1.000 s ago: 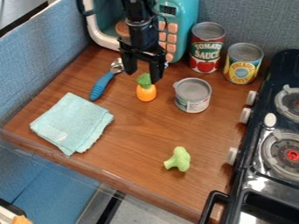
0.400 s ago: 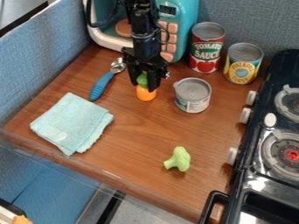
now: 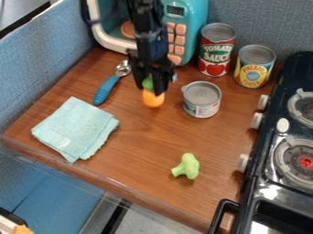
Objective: Move the carrot to the bottom middle of the table
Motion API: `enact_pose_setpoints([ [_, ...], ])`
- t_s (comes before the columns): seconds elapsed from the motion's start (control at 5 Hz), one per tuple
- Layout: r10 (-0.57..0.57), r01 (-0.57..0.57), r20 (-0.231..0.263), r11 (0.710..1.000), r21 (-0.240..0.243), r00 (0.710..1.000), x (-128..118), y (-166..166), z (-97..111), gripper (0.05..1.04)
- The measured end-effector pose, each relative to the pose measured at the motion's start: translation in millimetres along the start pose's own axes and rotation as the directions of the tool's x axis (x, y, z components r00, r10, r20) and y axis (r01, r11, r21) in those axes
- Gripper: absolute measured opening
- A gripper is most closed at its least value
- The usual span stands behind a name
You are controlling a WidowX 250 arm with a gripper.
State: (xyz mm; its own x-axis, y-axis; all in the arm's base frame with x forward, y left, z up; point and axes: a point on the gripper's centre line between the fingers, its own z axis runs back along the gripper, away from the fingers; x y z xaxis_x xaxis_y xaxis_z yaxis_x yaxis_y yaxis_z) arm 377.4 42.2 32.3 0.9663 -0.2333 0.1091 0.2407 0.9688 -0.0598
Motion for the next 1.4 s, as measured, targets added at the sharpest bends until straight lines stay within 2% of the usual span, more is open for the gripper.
enact_pose_setpoints([
  [0.2,-0.05,0.05,0.016,0.999,-0.012,0.999,-26,-18,14,0.606],
  [0.4,-0.115,0.115,-0.033,0.993,-0.005,0.993,-61,-36,3,0.606],
  [0.6,-0.163,0.164,-0.1,0.986,0.006,0.982,-85,-45,-13,0.606],
  [0.8,-0.185,0.185,-0.127,0.983,-0.007,0.975,-100,-48,-22,0.606],
  [1.2,-0.205,0.209,-0.147,0.978,0.012,0.968,-116,-48,-28,0.606],
  [1.4,-0.216,0.22,-0.155,0.976,0.007,0.964,-121,-49,-28,0.709],
])
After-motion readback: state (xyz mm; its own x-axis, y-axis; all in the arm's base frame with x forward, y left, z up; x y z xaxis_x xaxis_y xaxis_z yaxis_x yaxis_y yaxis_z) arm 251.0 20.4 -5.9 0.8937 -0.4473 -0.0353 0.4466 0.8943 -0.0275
